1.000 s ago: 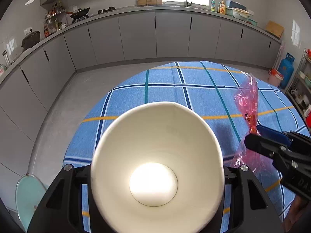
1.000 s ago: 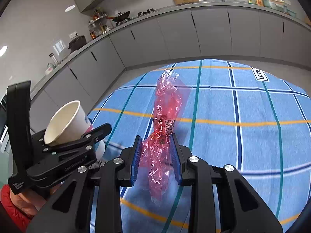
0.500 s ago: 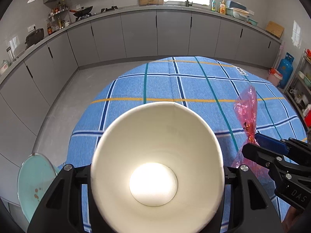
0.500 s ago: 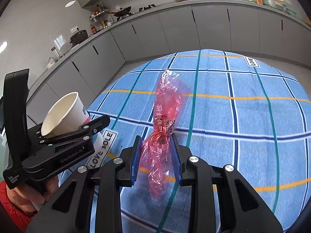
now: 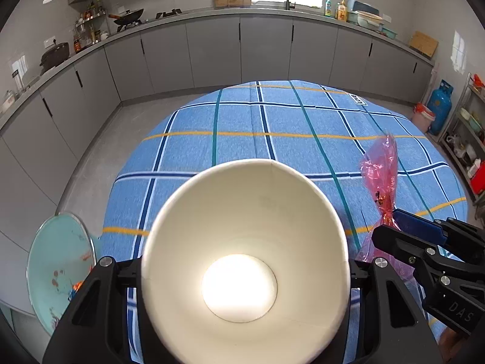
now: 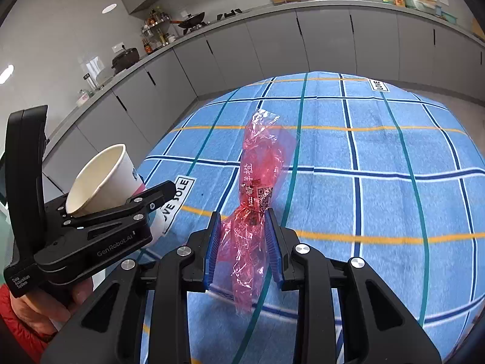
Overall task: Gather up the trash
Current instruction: 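Carry the paper cup and pink bag over the teal bucket with both tools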
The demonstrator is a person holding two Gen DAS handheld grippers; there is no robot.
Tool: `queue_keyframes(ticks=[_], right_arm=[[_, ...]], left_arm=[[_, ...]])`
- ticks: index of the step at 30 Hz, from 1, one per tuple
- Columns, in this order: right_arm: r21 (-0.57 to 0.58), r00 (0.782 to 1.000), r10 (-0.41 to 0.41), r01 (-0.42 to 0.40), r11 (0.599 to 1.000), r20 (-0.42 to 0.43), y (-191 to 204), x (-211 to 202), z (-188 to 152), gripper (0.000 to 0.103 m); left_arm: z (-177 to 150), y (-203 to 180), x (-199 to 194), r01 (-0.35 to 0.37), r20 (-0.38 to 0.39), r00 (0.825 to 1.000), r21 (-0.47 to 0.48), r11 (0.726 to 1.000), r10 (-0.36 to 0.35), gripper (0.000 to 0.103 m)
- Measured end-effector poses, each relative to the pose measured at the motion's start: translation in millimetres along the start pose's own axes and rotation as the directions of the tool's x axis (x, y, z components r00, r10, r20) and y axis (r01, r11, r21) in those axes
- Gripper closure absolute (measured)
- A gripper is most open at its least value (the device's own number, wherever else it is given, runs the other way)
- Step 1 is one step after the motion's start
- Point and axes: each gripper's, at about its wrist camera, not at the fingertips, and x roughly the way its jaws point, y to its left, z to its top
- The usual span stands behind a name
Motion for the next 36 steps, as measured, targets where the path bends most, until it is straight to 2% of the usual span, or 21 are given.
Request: queue_keyframes(ticks=[21, 36], right_arm=[[-0.06, 1.0, 0.027, -0.026, 0.998, 0.01, 41, -23, -32, 0.073], [-0.147, 0.996, 0.093, -0.093, 0.985, -0.005, 97, -23, -45, 0.073]], left_arm=[[-43, 20, -45, -0.019, 0.026, 0.999, -0.051, 0.999, 0.02, 0.049], [-71, 71, -81, -0.074, 0.052, 0.995, -0.136, 0.988, 0.082, 0.049]])
